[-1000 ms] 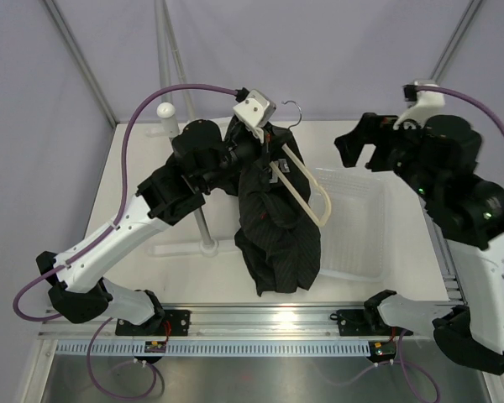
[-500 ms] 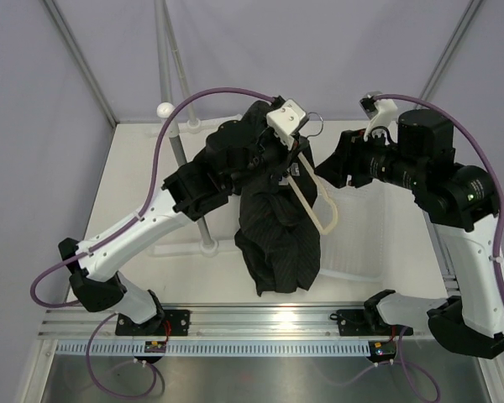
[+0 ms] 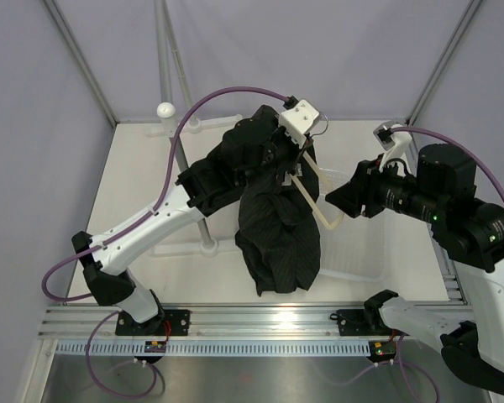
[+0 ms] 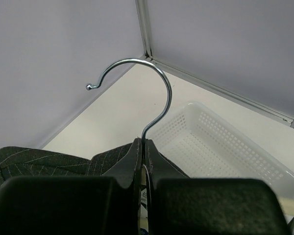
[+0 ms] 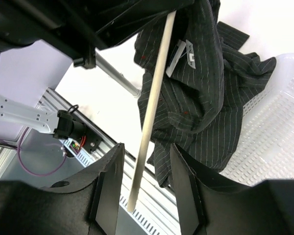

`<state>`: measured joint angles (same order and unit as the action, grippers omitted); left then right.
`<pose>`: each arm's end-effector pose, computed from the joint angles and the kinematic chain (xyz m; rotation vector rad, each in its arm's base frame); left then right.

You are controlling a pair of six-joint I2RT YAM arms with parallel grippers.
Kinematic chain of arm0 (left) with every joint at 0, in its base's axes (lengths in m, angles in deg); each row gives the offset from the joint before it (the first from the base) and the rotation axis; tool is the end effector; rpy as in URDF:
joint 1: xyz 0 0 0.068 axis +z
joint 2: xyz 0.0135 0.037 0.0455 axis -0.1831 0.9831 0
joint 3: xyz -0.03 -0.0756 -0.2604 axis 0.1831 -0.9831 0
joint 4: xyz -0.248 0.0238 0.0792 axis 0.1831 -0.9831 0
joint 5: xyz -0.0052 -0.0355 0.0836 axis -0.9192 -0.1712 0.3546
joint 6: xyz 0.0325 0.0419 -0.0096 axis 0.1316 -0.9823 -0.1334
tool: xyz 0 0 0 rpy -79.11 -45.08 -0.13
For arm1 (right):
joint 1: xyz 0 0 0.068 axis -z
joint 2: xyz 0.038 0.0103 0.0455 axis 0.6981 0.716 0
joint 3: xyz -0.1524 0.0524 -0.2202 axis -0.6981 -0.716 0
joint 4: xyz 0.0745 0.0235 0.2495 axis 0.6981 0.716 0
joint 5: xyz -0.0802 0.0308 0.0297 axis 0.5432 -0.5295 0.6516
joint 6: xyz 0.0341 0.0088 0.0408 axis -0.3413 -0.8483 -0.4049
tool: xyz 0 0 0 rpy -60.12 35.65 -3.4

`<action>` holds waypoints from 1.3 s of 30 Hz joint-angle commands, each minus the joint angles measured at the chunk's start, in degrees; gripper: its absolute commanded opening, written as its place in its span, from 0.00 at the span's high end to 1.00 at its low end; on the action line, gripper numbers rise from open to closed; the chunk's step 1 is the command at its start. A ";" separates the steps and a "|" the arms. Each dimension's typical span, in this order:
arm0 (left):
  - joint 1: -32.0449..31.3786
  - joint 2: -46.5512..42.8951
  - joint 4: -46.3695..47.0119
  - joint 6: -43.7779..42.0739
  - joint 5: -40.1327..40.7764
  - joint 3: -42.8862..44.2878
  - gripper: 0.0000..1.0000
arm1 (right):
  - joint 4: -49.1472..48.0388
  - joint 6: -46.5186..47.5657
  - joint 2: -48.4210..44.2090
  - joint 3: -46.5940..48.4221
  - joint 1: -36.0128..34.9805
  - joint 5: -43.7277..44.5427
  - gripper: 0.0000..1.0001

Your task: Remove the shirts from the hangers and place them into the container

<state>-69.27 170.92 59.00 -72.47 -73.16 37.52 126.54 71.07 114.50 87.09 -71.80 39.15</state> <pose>0.1876 -0.2986 0.4872 0.8037 1.4887 -0.5716 0.1072 0.0685 0.4994 -0.4565 1.9894 0.7840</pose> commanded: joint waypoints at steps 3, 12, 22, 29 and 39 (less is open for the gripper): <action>-0.08 0.33 4.50 -0.86 1.55 4.08 1.00 | -0.07 -0.79 -2.97 -1.64 -0.07 -1.54 0.54; -0.17 -0.80 4.41 1.77 -0.29 4.17 1.00 | -1.03 -0.87 -3.68 -3.83 -0.07 1.36 1.00; -6.30 -9.41 2.04 2.05 4.95 0.84 0.07 | -0.08 -1.32 -5.70 -2.35 -0.07 5.58 1.00; -15.63 -18.73 4.93 -1.03 26.22 -17.26 0.01 | 4.76 -0.35 -7.46 2.04 -0.07 7.86 1.00; -22.67 -13.47 18.36 -7.43 48.55 -35.29 0.01 | 7.93 -0.87 -8.08 7.67 -0.07 5.59 1.00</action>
<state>-91.70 155.03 68.73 -76.19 -35.54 4.21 135.83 69.83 106.61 91.90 -71.65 46.13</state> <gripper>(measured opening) 0.984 0.031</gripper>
